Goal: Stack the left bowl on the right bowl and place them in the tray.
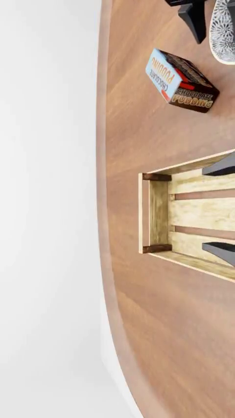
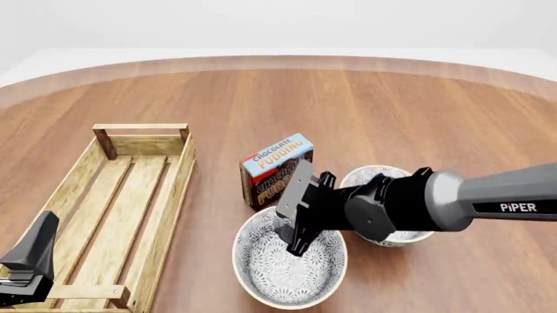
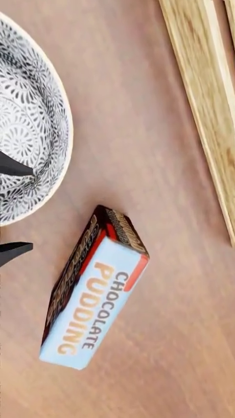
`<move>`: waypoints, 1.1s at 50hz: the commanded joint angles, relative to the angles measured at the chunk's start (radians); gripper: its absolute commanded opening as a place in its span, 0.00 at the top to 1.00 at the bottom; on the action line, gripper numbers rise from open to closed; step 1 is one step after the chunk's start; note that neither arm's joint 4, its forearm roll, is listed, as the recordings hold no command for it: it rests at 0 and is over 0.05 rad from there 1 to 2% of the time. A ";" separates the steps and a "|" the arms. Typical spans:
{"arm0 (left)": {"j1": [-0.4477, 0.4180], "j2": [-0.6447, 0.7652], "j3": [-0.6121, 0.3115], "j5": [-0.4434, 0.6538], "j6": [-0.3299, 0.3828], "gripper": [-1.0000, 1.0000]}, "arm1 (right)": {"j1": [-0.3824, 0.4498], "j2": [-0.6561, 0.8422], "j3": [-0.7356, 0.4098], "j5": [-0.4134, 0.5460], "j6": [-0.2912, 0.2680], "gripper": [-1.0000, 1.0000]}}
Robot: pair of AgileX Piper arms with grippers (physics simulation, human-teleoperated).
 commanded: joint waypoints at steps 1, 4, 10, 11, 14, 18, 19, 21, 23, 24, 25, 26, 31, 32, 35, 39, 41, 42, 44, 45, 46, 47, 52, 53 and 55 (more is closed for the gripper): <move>0.000 0.000 0.000 0.000 0.000 0.00 | -0.006 0.012 0.020 -0.027 0.017 0.00; 0.000 0.000 0.000 0.000 0.000 0.00 | -0.007 0.016 0.024 -0.031 0.020 0.00; 0.000 0.000 0.000 0.000 0.000 0.00 | -0.006 0.027 0.030 -0.045 0.028 0.00; 0.000 0.000 0.000 0.000 0.000 0.00 | -0.004 0.030 0.030 -0.046 0.029 0.00; 0.000 0.000 0.000 0.000 0.000 0.00 | -0.003 0.036 0.030 -0.050 0.032 0.00; 0.000 0.000 0.000 0.000 0.000 0.00 | 0.003 0.045 0.029 -0.055 0.038 0.00; 0.000 0.000 0.000 0.000 0.000 0.00 | 0.005 0.049 0.029 -0.057 0.039 0.00; 0.000 0.000 0.000 0.000 0.000 0.00 | 0.008 0.055 0.030 -0.061 0.042 0.00; 0.000 0.000 0.000 0.000 0.000 0.00 | 0.010 0.059 0.030 -0.062 0.044 0.00; 0.000 0.000 0.000 0.000 0.000 0.00 | 0.010 0.059 0.030 -0.062 0.044 0.00; 0.000 0.000 0.000 0.000 0.000 0.00 | 0.011 0.061 0.029 -0.063 0.045 0.00; 0.000 0.000 0.000 0.000 0.000 0.00 | 0.012 0.063 0.029 -0.064 0.048 0.00; 0.000 0.000 0.000 0.000 0.000 0.00 | 0.019 0.072 0.027 -0.066 0.053 0.00; 0.000 0.000 0.000 0.000 0.000 0.00 | 0.033 0.077 0.026 -0.062 0.059 0.00; 0.000 0.000 0.000 0.000 0.000 0.00 | 0.029 0.076 0.030 -0.066 0.050 1.00; 0.000 0.000 0.000 0.000 0.000 0.00 | 0.043 0.056 0.026 -0.051 0.044 1.00; 0.000 0.000 0.000 0.000 0.000 0.00 | 0.043 0.051 0.023 -0.046 0.042 1.00; 0.000 0.000 0.000 0.000 0.000 0.00 | 0.043 0.051 0.023 -0.046 0.042 1.00; 0.000 0.000 0.000 0.000 0.000 0.00 | 0.046 0.052 0.024 -0.045 0.042 1.00; 0.000 0.000 0.000 0.000 0.000 0.00 | 0.047 0.052 0.023 -0.044 0.042 1.00; 0.000 0.000 0.000 0.000 0.000 0.00 | 0.049 0.053 0.023 -0.044 0.043 1.00; 0.000 0.000 0.000 0.000 0.000 0.00 | 0.052 0.054 0.024 -0.045 0.043 1.00; 0.000 0.000 0.000 0.000 0.000 0.00 | 0.053 0.046 0.025 -0.041 0.039 1.00; 0.000 0.000 0.000 0.000 0.000 0.00 | 0.053 0.046 0.025 -0.041 0.039 1.00; 0.000 0.000 0.000 0.000 0.000 0.00 | 0.053 0.042 0.026 -0.039 0.037 1.00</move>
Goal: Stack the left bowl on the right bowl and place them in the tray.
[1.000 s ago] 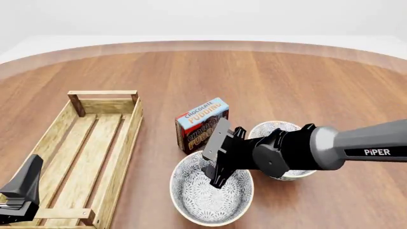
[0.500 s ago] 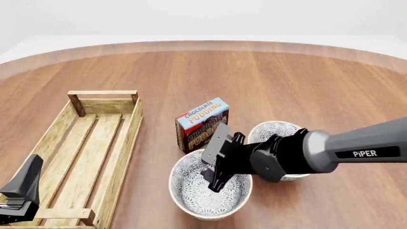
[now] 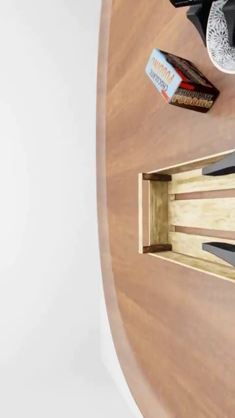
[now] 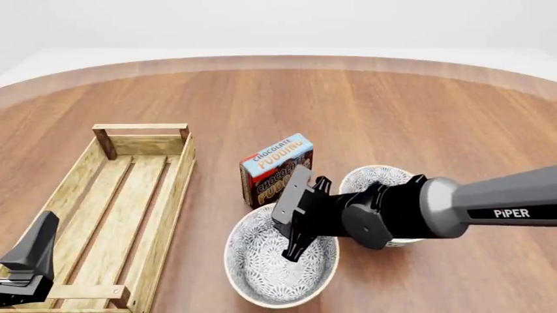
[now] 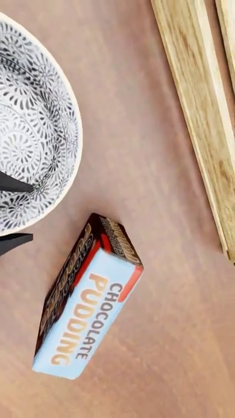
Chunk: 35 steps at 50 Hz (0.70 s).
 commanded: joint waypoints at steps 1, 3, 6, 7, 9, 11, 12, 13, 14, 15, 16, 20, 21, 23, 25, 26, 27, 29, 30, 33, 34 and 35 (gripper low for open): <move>0.000 0.000 0.000 0.000 0.000 0.00 | 0.027 0.028 0.007 0.019 0.031 1.00; 0.000 0.000 0.000 0.000 0.000 0.00 | 0.030 0.023 0.009 0.019 0.029 1.00; 0.000 0.000 0.000 0.000 0.000 0.00 | 0.033 0.011 0.011 0.025 0.026 1.00; 0.000 0.000 0.000 0.000 0.000 0.00 | 0.032 -0.002 0.012 0.032 0.022 1.00; 0.000 0.000 0.000 0.000 0.000 0.00 | 0.031 -0.005 0.012 0.033 0.021 1.00; 0.000 0.000 0.000 0.000 0.000 0.00 | 0.025 -0.019 0.013 0.038 0.012 1.00; 0.000 0.000 0.000 0.000 0.000 0.00 | 0.022 -0.035 0.015 0.042 0.006 1.00; 0.000 0.000 0.000 0.000 0.000 0.00 | 0.018 -0.048 0.018 0.044 0.001 1.00; 0.000 0.000 0.000 0.000 0.000 0.00 | 0.017 -0.059 0.020 0.048 -0.002 1.00; 0.000 0.000 0.000 0.000 0.000 0.00 | 0.025 -0.086 0.024 0.051 -0.001 1.00; 0.000 0.000 0.000 0.000 0.000 0.00 | 0.020 -0.100 0.024 0.058 -0.002 1.00; 0.000 0.000 0.000 0.000 0.000 0.00 | 0.002 -0.169 0.021 0.076 -0.004 1.00; 0.000 0.000 0.000 0.000 0.000 0.00 | -0.005 -0.202 0.018 0.081 -0.001 1.00; 0.000 0.000 0.000 0.000 0.000 0.00 | 0.001 -0.239 0.022 0.089 -0.007 1.00; 0.000 0.000 0.000 0.000 0.000 0.00 | 0.005 -0.277 0.025 0.098 -0.013 1.00; 0.000 0.000 0.000 0.000 0.000 0.00 | 0.008 -0.298 0.027 0.101 -0.018 1.00; 0.000 0.000 0.000 0.000 0.000 0.00 | 0.008 -0.298 0.027 0.101 -0.018 1.00; 0.000 0.000 0.000 0.000 0.000 0.00 | 0.001 -0.327 0.026 0.117 -0.030 1.00; 0.000 0.000 0.000 0.000 0.000 0.00 | -0.005 -0.342 0.025 0.123 -0.037 1.00; 0.000 0.000 0.000 0.000 0.000 0.00 | -0.012 -0.361 0.022 0.135 -0.042 1.00; 0.000 0.000 0.000 0.000 0.000 0.00 | -0.013 -0.371 0.018 0.143 -0.042 1.00; 0.000 0.000 0.000 0.000 0.000 0.00 | -0.016 -0.376 0.019 0.144 -0.044 1.00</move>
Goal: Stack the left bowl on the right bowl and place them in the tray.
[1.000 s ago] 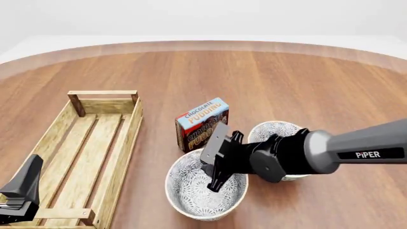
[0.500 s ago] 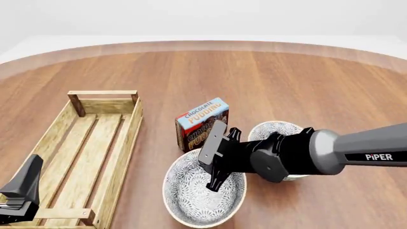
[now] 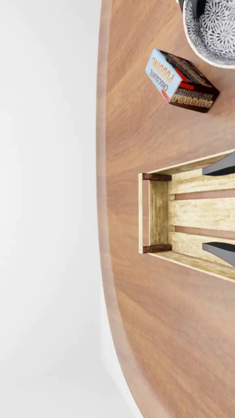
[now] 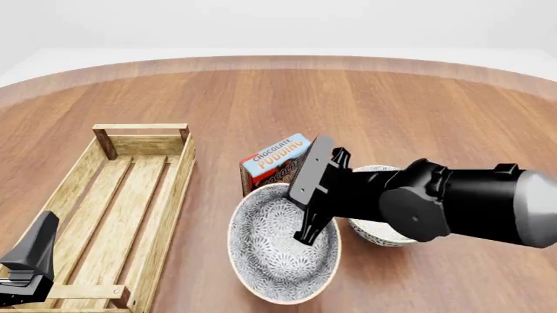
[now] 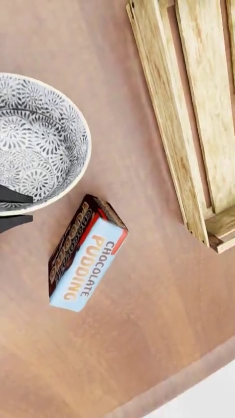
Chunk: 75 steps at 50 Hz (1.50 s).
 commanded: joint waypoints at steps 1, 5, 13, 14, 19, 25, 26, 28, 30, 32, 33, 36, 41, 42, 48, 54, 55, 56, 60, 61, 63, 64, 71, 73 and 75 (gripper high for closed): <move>0.000 0.000 0.000 0.000 0.000 0.00 | -0.024 -0.133 -0.007 0.051 -0.018 1.00; 0.000 0.000 0.000 0.000 0.000 0.00 | -0.034 -0.179 -0.015 0.075 -0.014 1.00; 0.000 0.000 0.000 0.000 0.000 0.00 | -0.067 -0.268 -0.026 0.114 -0.005 1.00; 0.000 0.000 0.000 0.000 0.000 0.00 | -0.065 -0.278 -0.030 0.122 -0.001 1.00; 0.000 0.000 0.000 0.000 0.000 0.00 | -0.080 -0.329 -0.047 0.145 0.009 1.00; 0.000 0.000 0.000 0.000 0.000 0.00 | -0.121 -0.399 -0.086 0.171 0.069 1.00; 0.000 0.000 0.000 0.000 0.000 0.00 | -0.127 -0.407 -0.092 0.172 0.085 1.00; 0.000 0.000 0.000 0.000 0.000 0.00 | -0.140 -0.418 -0.101 0.175 0.116 1.00; 0.000 0.000 0.000 0.000 0.000 0.00 | -0.164 -0.445 -0.114 0.176 0.167 1.00; 0.000 0.000 0.000 0.000 0.000 0.00 | -0.185 -0.469 -0.125 0.179 0.211 1.00; 0.000 0.000 0.000 0.000 0.000 0.00 | -0.193 -0.486 -0.134 0.184 0.252 1.00; 0.000 0.000 0.000 0.000 0.000 0.00 | -0.217 -0.511 -0.142 0.193 0.304 1.00; 0.000 0.000 0.000 0.000 0.000 0.00 | -0.251 -0.527 -0.136 0.195 0.341 1.00; 0.000 0.000 0.000 0.000 0.000 0.00 | -0.257 -0.533 -0.135 0.198 0.369 1.00; 0.000 0.000 0.000 0.000 0.000 0.00 | -0.334 -0.569 -0.110 0.189 0.438 1.00; 0.000 0.000 0.000 0.000 0.000 0.00 | -0.416 -0.575 -0.077 0.170 0.498 1.00; 0.000 0.000 0.000 0.000 0.000 0.00 | -0.428 -0.575 -0.072 0.167 0.507 1.00; 0.000 0.000 0.000 0.000 0.000 0.00 | -0.450 -0.569 -0.063 0.162 0.520 1.00; 0.000 0.000 0.000 0.000 0.000 0.00 | -0.496 -0.558 -0.037 0.144 0.584 1.00; 0.000 0.000 0.000 0.000 0.000 0.00 | -0.496 -0.558 -0.037 0.144 0.584 1.00; 0.000 0.000 0.000 0.000 0.000 0.00 | -0.525 -0.561 -0.015 0.128 0.606 1.00; 0.000 0.000 0.000 0.000 0.000 0.00 | -0.525 -0.561 -0.015 0.128 0.606 1.00; 0.000 0.000 0.000 0.000 0.000 0.00 | -0.582 -0.583 0.029 0.096 0.667 1.00; 0.000 0.000 0.000 0.000 0.000 0.00 | -0.586 -0.580 0.035 0.092 0.674 1.00; 0.000 0.000 0.000 0.000 0.000 0.00 | -0.602 -0.580 0.050 0.081 0.691 1.00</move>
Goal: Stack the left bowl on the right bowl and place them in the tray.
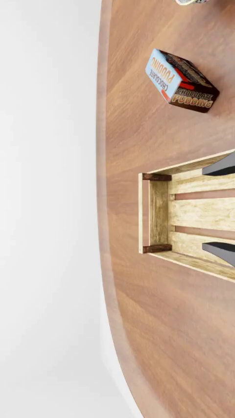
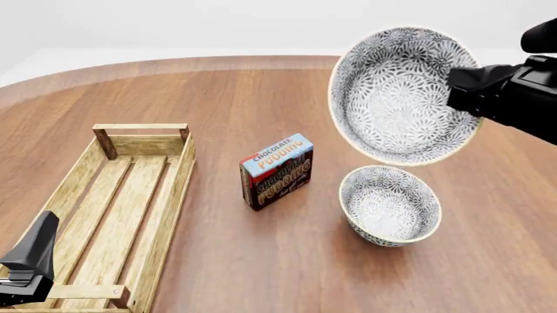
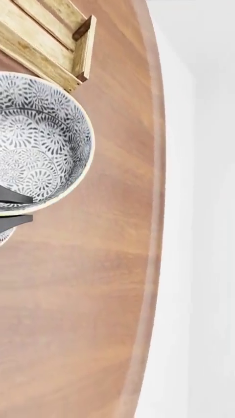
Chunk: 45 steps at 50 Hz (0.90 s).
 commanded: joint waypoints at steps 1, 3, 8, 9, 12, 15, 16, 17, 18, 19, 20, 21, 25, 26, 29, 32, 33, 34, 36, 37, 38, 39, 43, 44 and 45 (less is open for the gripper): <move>0.000 0.000 0.000 0.000 0.000 0.00 | -0.087 -0.011 0.059 -0.047 0.103 1.00; 0.000 0.000 0.000 0.000 0.000 0.00 | -0.102 -0.005 0.076 -0.063 0.125 1.00; 0.000 0.000 0.000 0.000 0.000 0.00 | -0.113 -0.004 0.112 -0.091 0.156 1.00; 0.000 0.000 0.000 0.000 0.000 0.00 | -0.113 -0.004 0.112 -0.091 0.156 1.00; 0.000 0.000 0.000 0.000 0.000 0.00 | -0.112 -0.004 0.133 -0.103 0.185 1.00; 0.000 0.000 0.000 0.000 0.000 0.00 | -0.123 0.014 0.161 -0.126 0.219 1.00; 0.000 0.000 0.000 0.000 0.000 0.00 | -0.127 0.016 0.170 -0.135 0.218 1.00; 0.000 0.000 0.000 0.000 0.000 0.00 | -0.128 0.019 0.181 -0.144 0.236 1.00; 0.000 0.000 0.000 0.000 0.000 0.00 | -0.127 0.023 0.191 -0.155 0.255 1.00; 0.000 0.000 0.000 0.000 0.000 0.00 | -0.133 0.028 0.200 -0.164 0.251 1.00; 0.000 0.000 0.000 0.000 0.000 0.00 | -0.134 0.031 0.206 -0.172 0.255 1.00; 0.000 0.000 0.000 0.000 0.000 0.00 | -0.134 0.031 0.206 -0.172 0.255 1.00; 0.000 0.000 0.000 0.000 0.000 0.00 | -0.133 0.037 0.245 -0.209 0.302 1.00; 0.000 0.000 0.000 0.000 0.000 0.00 | -0.130 0.036 0.253 -0.216 0.310 1.00; 0.000 0.000 0.000 0.000 0.000 0.00 | -0.128 0.050 0.278 -0.243 0.324 1.00; 0.000 0.000 0.000 0.000 0.000 0.00 | -0.130 0.072 0.299 -0.275 0.341 1.00; 0.000 0.000 0.000 0.000 0.000 0.00 | -0.130 0.072 0.299 -0.275 0.341 1.00; 0.000 0.000 0.000 0.000 0.000 0.00 | -0.132 0.080 0.305 -0.285 0.347 1.00; 0.000 0.000 0.000 0.000 0.000 0.00 | -0.131 0.089 0.313 -0.297 0.356 1.00; 0.000 0.000 0.000 0.000 0.000 0.00 | -0.130 0.091 0.314 -0.300 0.358 1.00; 0.000 0.000 0.000 0.000 0.000 0.00 | -0.126 0.099 0.323 -0.311 0.372 1.00; 0.000 0.000 0.000 0.000 0.000 0.00 | -0.124 0.106 0.325 -0.314 0.375 1.00; 0.000 0.000 0.000 0.000 0.000 0.00 | -0.126 0.124 0.341 -0.337 0.392 1.00; 0.000 0.000 0.000 0.000 0.000 0.00 | -0.125 0.126 0.345 -0.342 0.396 1.00; 0.000 0.000 0.000 0.000 0.000 0.00 | -0.125 0.126 0.345 -0.342 0.396 1.00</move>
